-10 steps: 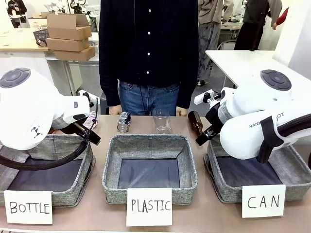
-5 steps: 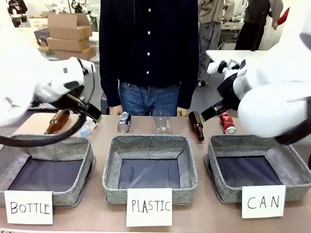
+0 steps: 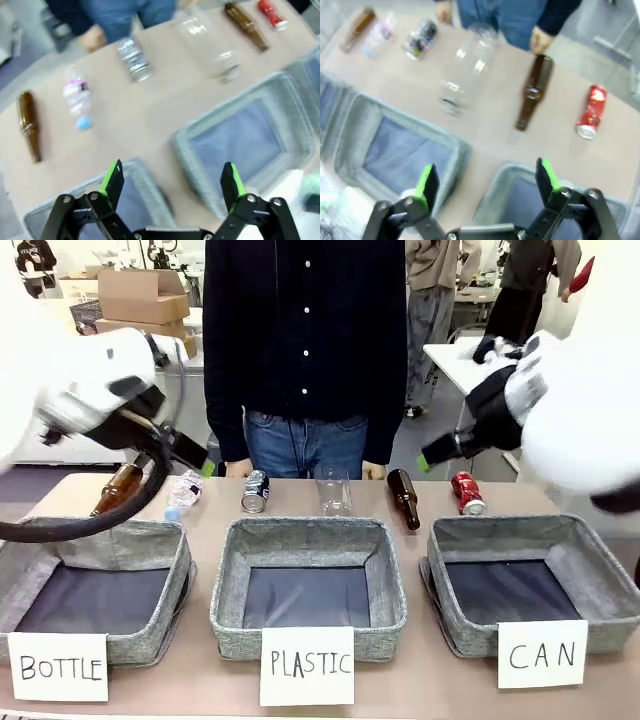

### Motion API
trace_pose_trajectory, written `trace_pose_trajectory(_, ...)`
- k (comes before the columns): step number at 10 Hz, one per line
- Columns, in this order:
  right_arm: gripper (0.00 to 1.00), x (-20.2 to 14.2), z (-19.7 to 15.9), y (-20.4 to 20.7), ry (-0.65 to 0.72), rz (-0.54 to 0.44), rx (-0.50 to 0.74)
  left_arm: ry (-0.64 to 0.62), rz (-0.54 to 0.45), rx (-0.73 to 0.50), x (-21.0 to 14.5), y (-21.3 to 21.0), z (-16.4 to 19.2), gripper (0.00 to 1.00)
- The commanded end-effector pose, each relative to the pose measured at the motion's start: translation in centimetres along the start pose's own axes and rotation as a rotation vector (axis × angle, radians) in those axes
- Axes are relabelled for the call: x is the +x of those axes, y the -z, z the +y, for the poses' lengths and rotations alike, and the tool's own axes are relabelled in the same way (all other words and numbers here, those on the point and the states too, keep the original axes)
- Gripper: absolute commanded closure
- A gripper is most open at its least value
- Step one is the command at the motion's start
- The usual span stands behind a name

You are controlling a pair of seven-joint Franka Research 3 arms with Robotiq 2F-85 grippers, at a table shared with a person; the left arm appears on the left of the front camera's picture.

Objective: Sort the can waste into the basket.
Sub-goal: Pick up the can waste from the table and place it in the right Fabric basket.

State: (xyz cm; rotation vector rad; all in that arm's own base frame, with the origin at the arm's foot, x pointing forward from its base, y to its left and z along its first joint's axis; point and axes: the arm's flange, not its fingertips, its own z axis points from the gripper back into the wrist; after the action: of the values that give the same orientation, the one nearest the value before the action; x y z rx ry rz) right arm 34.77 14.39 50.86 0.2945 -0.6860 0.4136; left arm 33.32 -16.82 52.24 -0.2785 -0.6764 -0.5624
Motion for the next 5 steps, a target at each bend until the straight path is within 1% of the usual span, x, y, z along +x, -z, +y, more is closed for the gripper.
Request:
trace_pose_trajectory(1, 0.0, -1.5, -3.9, -4.2, 0.344, 0.055, 0.543, -0.027, -0.101, -0.578, -3.6, -3.9, 4.3, 0.0)
trace_pose_trajectory(2, 0.0, -2.7, -6.4, -5.3, 0.467, 0.08, 0.702, -0.14, -0.18, -0.706, -5.5, -4.3, 6.9, 0.0)
trace_pose_trajectory(3, 0.0, -3.7, -8.5, -5.6, 0.542, 0.041, 0.787, -0.212, -0.243, -0.794, -7.1, -4.2, 8.7, 0.0)
trace_pose_trajectory(4, 0.0, -4.5, -9.9, -5.7, 0.608, 0.003, 0.791, -0.274, -0.3, -0.827, -8.2, -3.8, 10.1, 0.0)
trace_pose_trajectory(5, 0.0, -5.1, -10.6, -5.8, 0.622, -0.019, 0.8, -0.3, -0.338, -0.86, -8.9, -3.3, 10.9, 0.0)
